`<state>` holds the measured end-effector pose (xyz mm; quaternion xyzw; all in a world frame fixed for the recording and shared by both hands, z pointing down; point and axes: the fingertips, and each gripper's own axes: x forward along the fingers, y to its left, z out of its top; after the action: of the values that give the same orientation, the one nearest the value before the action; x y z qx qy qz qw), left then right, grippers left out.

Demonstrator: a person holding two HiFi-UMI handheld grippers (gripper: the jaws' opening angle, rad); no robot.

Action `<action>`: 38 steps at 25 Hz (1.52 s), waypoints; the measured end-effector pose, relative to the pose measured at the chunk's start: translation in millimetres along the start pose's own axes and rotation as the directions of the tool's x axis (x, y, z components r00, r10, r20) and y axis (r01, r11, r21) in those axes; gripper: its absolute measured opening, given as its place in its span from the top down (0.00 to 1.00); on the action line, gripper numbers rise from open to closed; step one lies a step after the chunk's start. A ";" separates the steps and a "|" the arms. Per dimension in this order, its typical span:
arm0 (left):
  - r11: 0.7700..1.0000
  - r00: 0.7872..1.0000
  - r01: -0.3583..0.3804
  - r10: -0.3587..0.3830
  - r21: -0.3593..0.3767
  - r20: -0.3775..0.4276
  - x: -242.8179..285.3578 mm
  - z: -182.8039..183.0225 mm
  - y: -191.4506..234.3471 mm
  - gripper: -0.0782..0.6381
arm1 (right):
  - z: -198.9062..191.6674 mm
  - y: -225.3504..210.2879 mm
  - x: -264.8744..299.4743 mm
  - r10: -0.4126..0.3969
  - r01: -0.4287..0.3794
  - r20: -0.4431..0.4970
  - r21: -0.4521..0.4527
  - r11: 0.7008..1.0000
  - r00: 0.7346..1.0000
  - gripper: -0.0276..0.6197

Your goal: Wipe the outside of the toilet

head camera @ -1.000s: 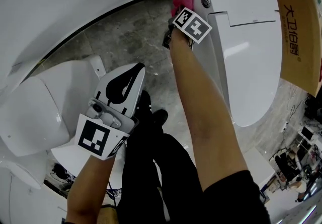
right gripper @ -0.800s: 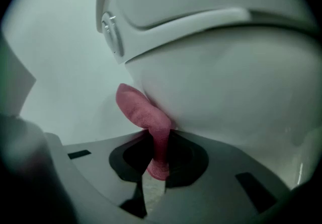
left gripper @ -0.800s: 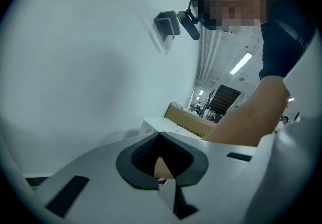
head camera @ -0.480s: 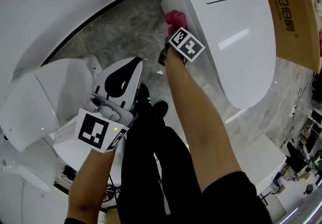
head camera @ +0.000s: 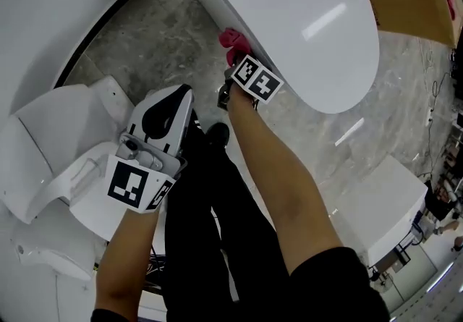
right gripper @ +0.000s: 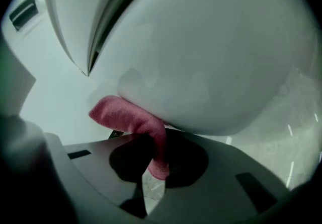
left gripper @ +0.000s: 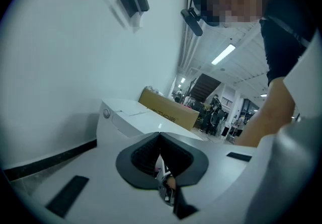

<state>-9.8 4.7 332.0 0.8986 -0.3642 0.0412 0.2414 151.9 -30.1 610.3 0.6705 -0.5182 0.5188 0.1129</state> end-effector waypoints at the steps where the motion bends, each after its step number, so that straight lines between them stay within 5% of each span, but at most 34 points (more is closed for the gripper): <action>1: 1.000 1.000 0.013 -0.013 0.008 -0.013 -0.2 -4.2 -6.7 0.87 | -2.7 -7.7 -5.9 0.002 -0.002 -0.002 0.009 1.000 1.000 0.85; 13: 0.992 0.990 0.110 -0.104 0.061 -0.091 4.0 -25.1 -56.4 0.87 | -21.4 -96.1 -73.1 -0.003 0.001 -0.063 -0.030 1.000 0.998 0.85; 25: 0.993 0.990 0.108 -0.103 0.050 -0.101 1.2 -29.3 -65.8 0.87 | -21.4 -156.6 -112.0 -0.077 0.075 -0.098 -0.023 0.997 0.992 0.85; 32: 0.993 0.992 0.111 -0.108 0.038 -0.059 16.5 -20.9 -58.2 0.87 | -14.8 -222.6 -141.0 -0.266 0.268 -0.031 0.154 0.951 0.963 0.85; 35: 0.995 0.995 0.092 -0.091 0.022 -0.044 13.6 -20.6 -47.7 0.87 | -11.0 -244.5 -160.8 -0.307 0.306 -0.018 0.125 0.944 0.952 0.85; 38: 0.998 0.998 0.060 -0.059 0.002 -0.032 11.8 -21.6 -34.8 0.87 | -9.3 -233.9 -176.1 -0.256 0.259 -0.052 0.071 0.963 0.965 0.85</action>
<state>24.5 28.8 339.9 0.9085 -0.3333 0.0489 0.2471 349.8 180.4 561.7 0.7249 -0.4037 0.5335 0.1641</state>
